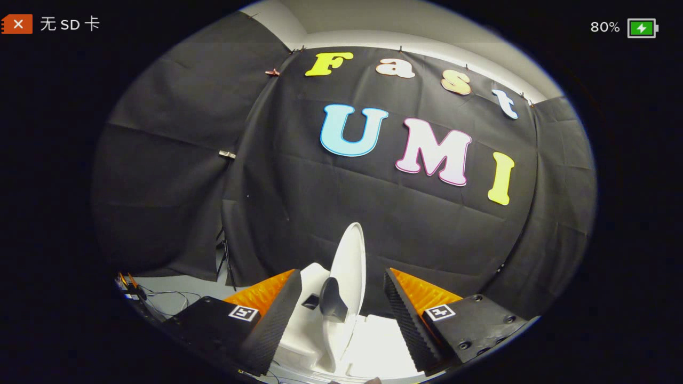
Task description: Open the toilet lid.
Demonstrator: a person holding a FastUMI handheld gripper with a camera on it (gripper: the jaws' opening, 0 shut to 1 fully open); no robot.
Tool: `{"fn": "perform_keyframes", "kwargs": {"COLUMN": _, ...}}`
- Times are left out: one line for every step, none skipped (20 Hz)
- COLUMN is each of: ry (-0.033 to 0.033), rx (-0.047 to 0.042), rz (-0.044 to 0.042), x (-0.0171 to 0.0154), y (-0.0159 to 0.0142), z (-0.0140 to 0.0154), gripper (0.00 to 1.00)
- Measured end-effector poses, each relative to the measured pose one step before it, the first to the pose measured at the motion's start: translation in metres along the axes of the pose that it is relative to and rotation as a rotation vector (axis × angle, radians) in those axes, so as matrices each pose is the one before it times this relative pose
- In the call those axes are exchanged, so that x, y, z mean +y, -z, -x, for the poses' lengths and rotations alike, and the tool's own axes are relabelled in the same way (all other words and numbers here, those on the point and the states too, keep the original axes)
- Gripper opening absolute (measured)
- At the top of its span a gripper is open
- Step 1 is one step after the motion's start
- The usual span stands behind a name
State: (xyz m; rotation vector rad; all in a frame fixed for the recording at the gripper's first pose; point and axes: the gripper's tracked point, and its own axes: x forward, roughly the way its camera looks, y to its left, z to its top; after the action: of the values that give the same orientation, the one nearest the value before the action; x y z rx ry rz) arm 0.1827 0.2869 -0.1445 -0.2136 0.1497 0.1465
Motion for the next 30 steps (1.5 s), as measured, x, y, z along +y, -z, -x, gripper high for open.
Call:
{"fn": "perform_keyframes", "kwargs": {"ry": 0.00103, "rx": -0.00465, "rz": -0.00788, "x": -0.00211, "y": -0.00281, "z": 0.00233, "gripper": 0.97}}
{"fn": "perform_keyframes", "kwargs": {"ry": -0.00056, "rx": -0.00329, "rz": -0.01010, "x": -0.00363, "y": -0.00284, "z": 0.00390, "gripper": 0.98}}
{"fn": "perform_keyframes", "kwargs": {"ry": 0.00015, "rx": -0.00459, "rz": -0.00996, "x": -0.00356, "y": -0.00372, "z": 0.00352, "gripper": 0.98}}
{"fn": "perform_keyframes", "kwargs": {"ry": 0.00047, "rx": -0.00292, "rz": -0.00834, "x": -0.00404, "y": -0.00287, "z": 0.00275, "gripper": 0.98}}
{"fn": "perform_keyframes", "kwargs": {"ry": 0.00134, "rx": -0.00231, "rz": -0.00783, "x": -0.00308, "y": -0.00361, "z": 0.00173, "gripper": 0.98}}
{"fn": "perform_keyframes", "kwargs": {"ry": -0.00079, "rx": -0.00141, "rz": -0.00773, "x": -0.00347, "y": -0.00314, "z": 0.00245, "gripper": 0.98}}
{"fn": "perform_keyframes", "kwargs": {"ry": 0.00039, "rx": -0.00509, "rz": -0.00911, "x": -0.00365, "y": -0.00442, "z": 0.00099, "gripper": 0.98}}
{"fn": "perform_keyframes", "kwargs": {"ry": 0.00143, "rx": -0.00492, "rz": -0.00798, "x": -0.00492, "y": -0.00463, "z": 0.00319, "gripper": 0.98}}
{"fn": "perform_keyframes", "kwargs": {"ry": 0.00123, "rx": -0.00367, "rz": -0.00774, "x": -0.00411, "y": -0.00383, "z": 0.00350, "gripper": 0.98}}
{"fn": "perform_keyframes", "kwargs": {"ry": 0.00035, "rx": -0.00581, "rz": -0.00604, "x": -0.00516, "y": -0.00454, "z": 0.00230, "gripper": 0.98}}
{"fn": "perform_keyframes", "kwargs": {"ry": 0.00337, "rx": -0.00680, "rz": -0.00372, "x": -0.00576, "y": -0.00427, "z": 0.00298, "gripper": 0.98}}
{"fn": "perform_keyframes", "kwargs": {"ry": 0.00613, "rx": -0.00934, "rz": 0.00005, "x": -0.00663, "y": -0.00489, "z": 0.00213, "gripper": 0.98}}
{"fn": "perform_keyframes", "kwargs": {"ry": 0.00911, "rx": -0.00812, "rz": 0.00101, "x": -0.00673, "y": -0.00432, "z": 0.00203, "gripper": 0.98}}
{"fn": "perform_keyframes", "kwargs": {"ry": 0.00488, "rx": -0.00450, "rz": -0.00164, "x": -0.00629, "y": -0.00351, "z": 0.00197, "gripper": 0.98}}
{"fn": "perform_keyframes", "kwargs": {"ry": 0.00317, "rx": -0.00269, "rz": -0.00439, "x": -0.00480, "y": -0.00245, "z": 0.00204, "gripper": 0.98}}
{"fn": "perform_keyframes", "kwargs": {"ry": 0.00351, "rx": -0.00165, "rz": -0.00357, "x": -0.00510, "y": -0.00215, "z": 0.00174, "gripper": 0.98}}
{"fn": "perform_keyframes", "kwargs": {"ry": 0.00525, "rx": -0.00382, "rz": -0.00239, "x": -0.00584, "y": -0.00357, "z": 0.00193, "gripper": 0.98}}
{"fn": "perform_keyframes", "kwargs": {"ry": 0.00645, "rx": -0.00141, "rz": -0.00059, "x": -0.00675, "y": -0.00307, "z": 0.00299, "gripper": 0.98}}
{"fn": "perform_keyframes", "kwargs": {"ry": 0.00468, "rx": -0.00215, "rz": -0.00182, "x": -0.00573, "y": -0.00291, "z": 0.00252, "gripper": 0.98}}
{"fn": "perform_keyframes", "kwargs": {"ry": 0.00276, "rx": -0.00041, "rz": -0.00499, "x": -0.00560, "y": -0.00186, "z": 0.00255, "gripper": 0.98}}
{"fn": "perform_keyframes", "kwargs": {"ry": 0.00248, "rx": -0.00169, "rz": -0.00798, "x": -0.00417, "y": -0.00234, "z": 0.00226, "gripper": 0.98}}
{"fn": "perform_keyframes", "kwargs": {"ry": 0.00375, "rx": -0.00095, "rz": -0.00728, "x": -0.00594, "y": -0.00225, "z": 0.00206, "gripper": 0.98}}
{"fn": "perform_keyframes", "kwargs": {"ry": 0.00307, "rx": -0.00277, "rz": -0.00686, "x": -0.00496, "y": -0.00173, "z": 0.00220, "gripper": 0.98}}
{"fn": "perform_keyframes", "kwargs": {"ry": 0.00329, "rx": -0.00504, "rz": -0.00714, "x": -0.00568, "y": -0.00298, "z": 0.00265, "gripper": 0.98}}
{"fn": "perform_keyframes", "kwargs": {"ry": 0.00307, "rx": -0.00520, "rz": -0.00491, "x": -0.00520, "y": -0.00278, "z": 0.00283, "gripper": 0.98}}
{"fn": "perform_keyframes", "kwargs": {"ry": 0.00290, "rx": -0.00340, "rz": -0.00258, "x": -0.00509, "y": -0.00184, "z": 0.00197, "gripper": 0.98}}
{"fn": "perform_keyframes", "kwargs": {"ry": 0.00284, "rx": 0.00011, "rz": -0.00178, "x": -0.00484, "y": -0.00056, "z": 0.00142, "gripper": 0.98}}
{"fn": "perform_keyframes", "kwargs": {"ry": 0.00220, "rx": 0.00307, "rz": -0.00559, "x": -0.00550, "y": -0.00014, "z": 0.00148, "gripper": 0.98}}
{"fn": "perform_keyframes", "kwargs": {"ry": 0.00367, "rx": 0.00179, "rz": -0.00562, "x": -0.00556, "y": -0.00035, "z": 0.00259, "gripper": 0.98}}
{"fn": "perform_keyframes", "kwargs": {"ry": 0.00592, "rx": -0.00235, "rz": -0.00329, "x": -0.00635, "y": -0.00090, "z": 0.00171, "gripper": 0.98}}
